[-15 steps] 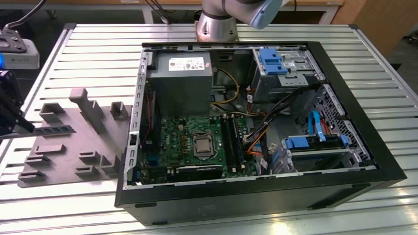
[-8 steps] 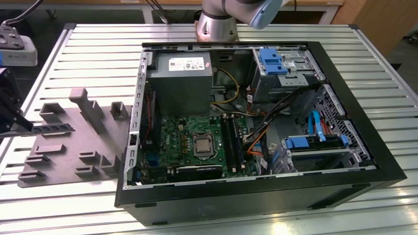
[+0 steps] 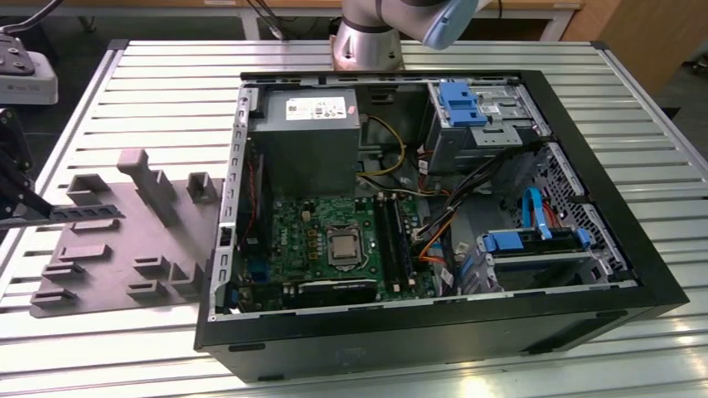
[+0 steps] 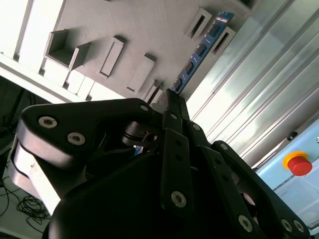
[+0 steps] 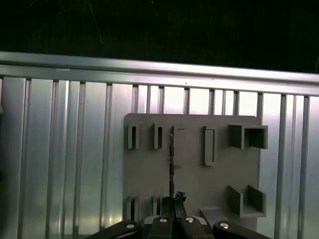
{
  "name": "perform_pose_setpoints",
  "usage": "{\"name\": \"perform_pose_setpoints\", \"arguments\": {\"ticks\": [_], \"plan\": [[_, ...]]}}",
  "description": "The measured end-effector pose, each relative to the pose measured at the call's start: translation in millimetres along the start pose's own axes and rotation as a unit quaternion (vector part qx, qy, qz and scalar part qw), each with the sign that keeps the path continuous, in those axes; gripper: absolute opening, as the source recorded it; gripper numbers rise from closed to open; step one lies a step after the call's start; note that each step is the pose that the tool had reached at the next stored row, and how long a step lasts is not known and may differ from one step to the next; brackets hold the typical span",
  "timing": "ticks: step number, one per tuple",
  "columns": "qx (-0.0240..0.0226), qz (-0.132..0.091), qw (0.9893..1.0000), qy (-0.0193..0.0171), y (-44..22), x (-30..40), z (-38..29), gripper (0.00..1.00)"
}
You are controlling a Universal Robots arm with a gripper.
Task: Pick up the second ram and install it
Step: 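Pick up the second ram and move it above second insertion slot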
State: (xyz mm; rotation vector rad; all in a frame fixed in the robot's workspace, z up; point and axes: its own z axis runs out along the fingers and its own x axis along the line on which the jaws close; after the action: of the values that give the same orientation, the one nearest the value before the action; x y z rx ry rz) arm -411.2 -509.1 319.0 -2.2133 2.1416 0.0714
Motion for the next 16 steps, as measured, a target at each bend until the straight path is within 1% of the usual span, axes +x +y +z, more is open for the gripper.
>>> {"name": "perform_pose_setpoints", "arguments": {"ticks": [9,16], "plan": [[0.001,0.0,1.0,-0.0038,-0.1,-0.5,-7.2,0.12],[0.0021,0.0,1.0,-0.0061,-0.1,-1.0,-14.1,0.12]]}}
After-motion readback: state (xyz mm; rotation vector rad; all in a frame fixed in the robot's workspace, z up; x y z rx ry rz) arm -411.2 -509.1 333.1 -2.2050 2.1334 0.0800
